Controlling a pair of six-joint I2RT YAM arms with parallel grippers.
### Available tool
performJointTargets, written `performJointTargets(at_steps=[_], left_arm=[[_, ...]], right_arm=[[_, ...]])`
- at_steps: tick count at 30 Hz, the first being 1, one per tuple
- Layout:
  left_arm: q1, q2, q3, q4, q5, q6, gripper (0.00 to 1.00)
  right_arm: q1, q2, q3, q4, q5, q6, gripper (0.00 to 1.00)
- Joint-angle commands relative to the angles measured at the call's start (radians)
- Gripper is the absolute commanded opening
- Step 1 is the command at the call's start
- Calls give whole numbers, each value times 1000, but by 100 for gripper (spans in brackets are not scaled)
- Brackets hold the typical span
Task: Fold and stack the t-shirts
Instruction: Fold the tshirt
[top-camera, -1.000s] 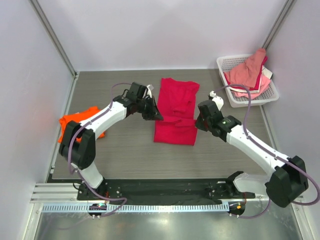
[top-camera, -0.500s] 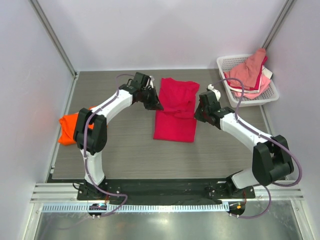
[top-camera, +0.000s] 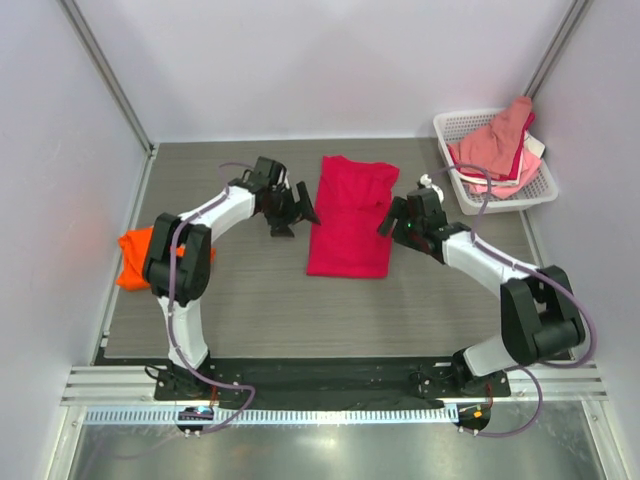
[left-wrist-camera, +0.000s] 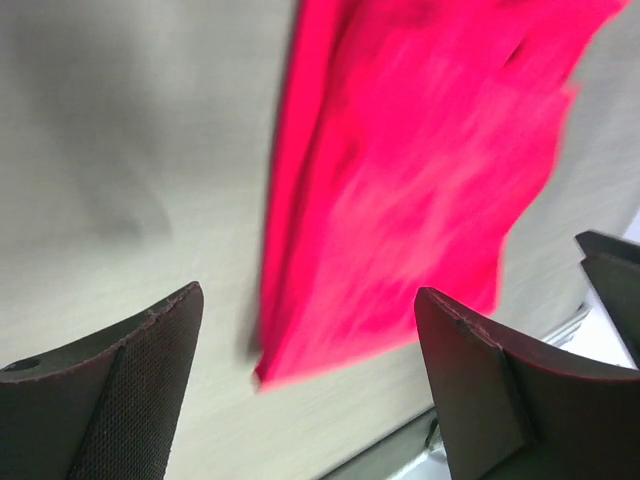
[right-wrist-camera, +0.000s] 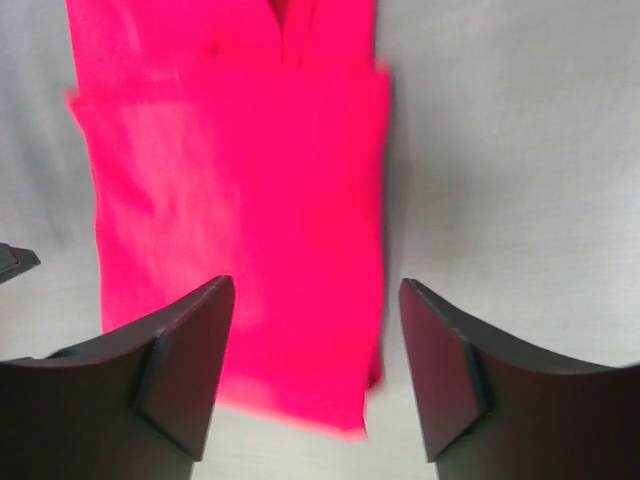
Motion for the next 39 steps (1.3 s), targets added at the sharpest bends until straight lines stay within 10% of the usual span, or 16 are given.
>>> performJointTargets(at_steps=[1,17,24,31,39], left_arm=[[-19,-156,-126,65,-5,3,86],[-87,-210,-432,230,10,-60,59],[-94,-197,-479,266,10,-71,54],[-108,-187,-528,322,15,-99,49],[-120,-177,-582,415,6,-139,0]], right_arm=[[2,-114,-104,22,-119,41,71],[2,-47,-305,121,-286,113,48],[2,-3,-336,198,-322,145,10],[2,-9,-339,204,-320,148,2],[2,-41,-342,180,-337,147,1]])
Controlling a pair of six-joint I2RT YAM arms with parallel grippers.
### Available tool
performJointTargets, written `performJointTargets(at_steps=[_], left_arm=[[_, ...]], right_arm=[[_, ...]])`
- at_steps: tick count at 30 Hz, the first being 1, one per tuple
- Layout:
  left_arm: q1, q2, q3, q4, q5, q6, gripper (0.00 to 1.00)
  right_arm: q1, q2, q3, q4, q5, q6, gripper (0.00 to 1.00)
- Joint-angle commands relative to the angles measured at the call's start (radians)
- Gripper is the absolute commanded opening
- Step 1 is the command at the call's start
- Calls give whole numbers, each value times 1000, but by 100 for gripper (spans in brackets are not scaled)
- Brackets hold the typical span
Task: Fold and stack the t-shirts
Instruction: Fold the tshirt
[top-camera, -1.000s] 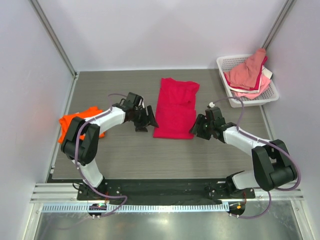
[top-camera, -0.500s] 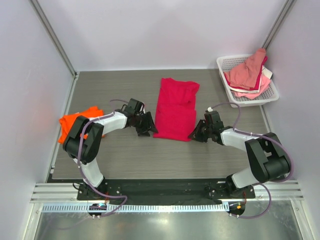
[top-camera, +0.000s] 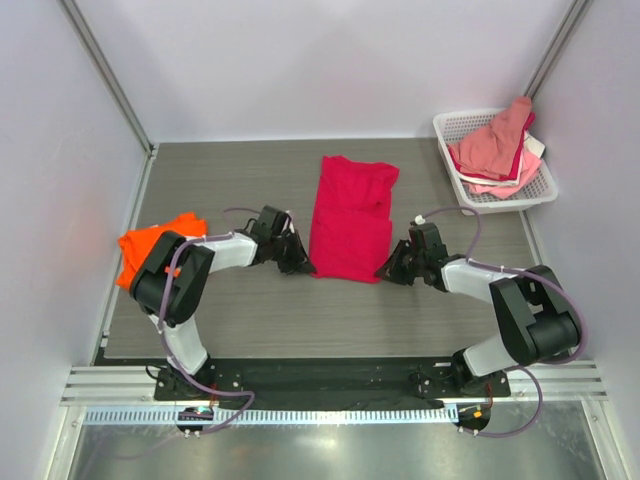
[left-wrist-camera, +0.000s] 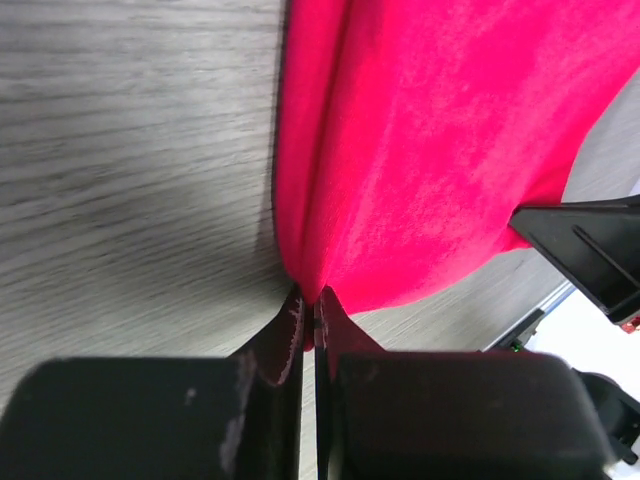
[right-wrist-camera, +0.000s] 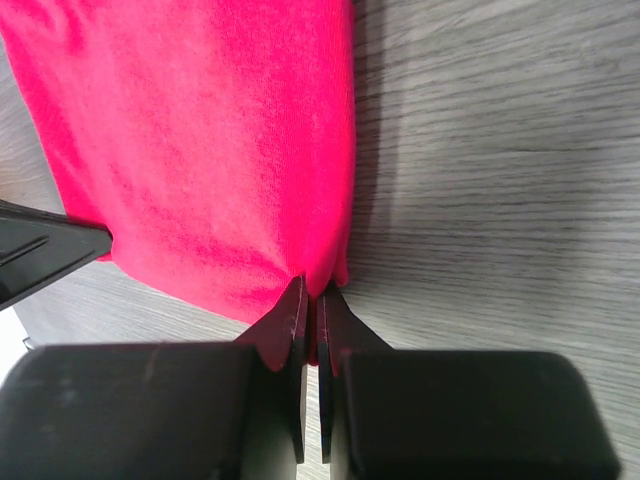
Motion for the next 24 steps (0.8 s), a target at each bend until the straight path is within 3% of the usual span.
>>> performJointTargets(at_steps=[1,7,12,17,19,24], left_arm=[[-9,-19,-65,39,-40,-9,0],[-34,-162,-147,32,-32,-19,0],[-81,-387,-269,10,-54,-56,0],[-204,-584,-338,-50,-121,-120,0],[-250,-674,-365,-64,-132,-159,0],[-249,-792,-352,-146,-182,-179,0]], right_arm=[[2,-41,-16,-27,-16,1,1],[2,-217,-46,-188,-56,-42,1],[3,-402,-60,-380,-62,-66,1],[5,-625,-57,-550,-79,-65,1],[5,-671,-49,-586,-83,-62,1],[8,-705,44,-655,-19,-72,1]])
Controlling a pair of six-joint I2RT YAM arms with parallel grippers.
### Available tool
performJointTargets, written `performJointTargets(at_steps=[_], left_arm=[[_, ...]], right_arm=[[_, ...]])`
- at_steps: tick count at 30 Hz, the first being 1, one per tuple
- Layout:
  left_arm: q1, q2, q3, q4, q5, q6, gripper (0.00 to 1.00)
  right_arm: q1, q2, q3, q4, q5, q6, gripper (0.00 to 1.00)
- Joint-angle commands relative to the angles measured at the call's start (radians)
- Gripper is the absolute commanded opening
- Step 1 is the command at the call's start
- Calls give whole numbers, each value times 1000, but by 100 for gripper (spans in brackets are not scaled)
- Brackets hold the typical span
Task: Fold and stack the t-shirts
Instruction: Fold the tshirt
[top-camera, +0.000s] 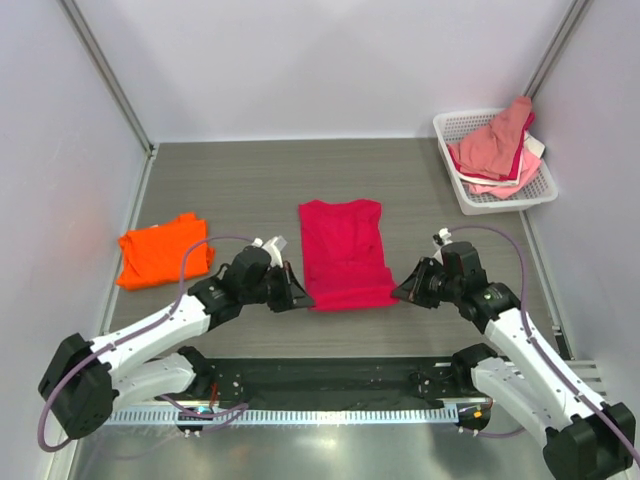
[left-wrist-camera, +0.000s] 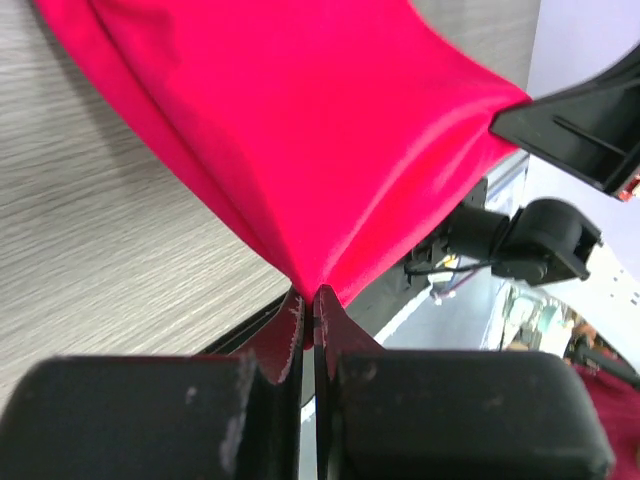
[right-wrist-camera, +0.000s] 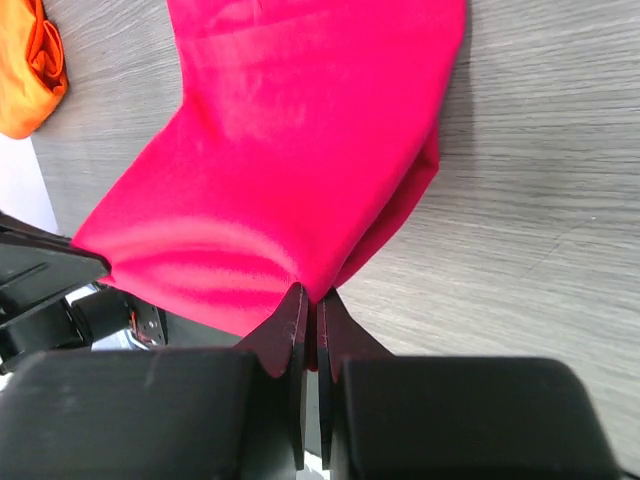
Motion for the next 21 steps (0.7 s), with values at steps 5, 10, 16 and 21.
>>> performJointTargets(at_steps=[5,10,16,21], left_arm=[[95,26,174,-173,-31,45,0],[200,123,302,-222,-8,92,0],[273,291,466,-238,4,123,0],[355,457,607,-227,40,132,0]], right_arm=[[-1,187,248,-33,139,-76,1],[-14,441,418,44,136,-116,1],[-57,678,604,97,84,-131,1],[-100,879,721,125,41,-126,1]])
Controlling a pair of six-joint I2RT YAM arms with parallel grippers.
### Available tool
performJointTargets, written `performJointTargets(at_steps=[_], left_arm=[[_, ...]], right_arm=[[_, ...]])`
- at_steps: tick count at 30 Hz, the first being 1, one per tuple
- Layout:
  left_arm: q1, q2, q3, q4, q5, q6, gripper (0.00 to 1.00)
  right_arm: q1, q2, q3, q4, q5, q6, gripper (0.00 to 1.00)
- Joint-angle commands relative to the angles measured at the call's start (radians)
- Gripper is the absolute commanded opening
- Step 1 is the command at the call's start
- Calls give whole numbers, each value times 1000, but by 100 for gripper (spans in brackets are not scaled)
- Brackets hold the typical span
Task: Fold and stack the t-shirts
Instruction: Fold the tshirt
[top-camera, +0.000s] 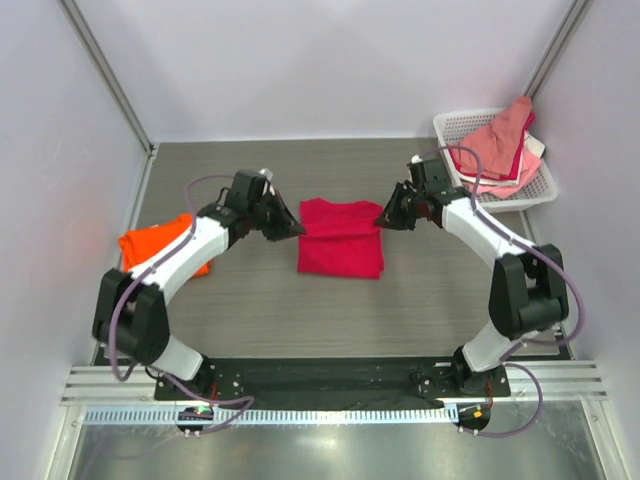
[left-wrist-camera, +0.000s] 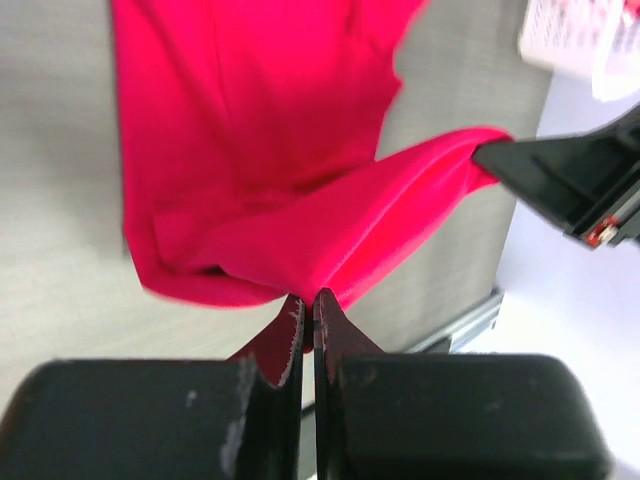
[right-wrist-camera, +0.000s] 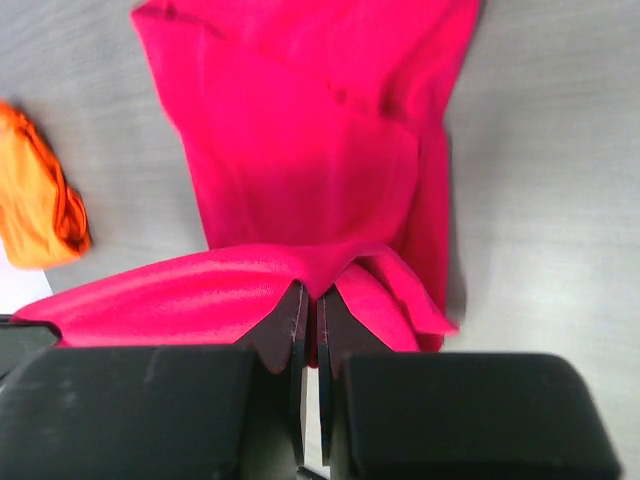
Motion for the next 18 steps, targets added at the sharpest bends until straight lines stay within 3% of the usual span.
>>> performJointTargets(at_steps=[1,10,12,13,14,15,16,18], left_arm=[[58,116,139,-12,32,36,0],[149,538,489,-8,161,24,0],[160,635,578,-5,182,13,3],[160,655,601,-12,173,13,13],[161,676,629,-27,158,29,28],[163,696,659,-47,141,36,50],[166,697,660,-58,124,46,57],[166,689,649,-55,98,61,75]], right_arm=[[-40,87,125,50,-23,-23,1],[-110,353,346,55,-55,3,1],[-116,377,363,59,-34,13,6],[-115,391,371,66,-26,20,37],[-115,397,369,75,-23,21,54],[-115,403,369,79,-24,17,66],[-115,402,363,81,-12,6,78],[-116,384,342,84,9,-13,83]])
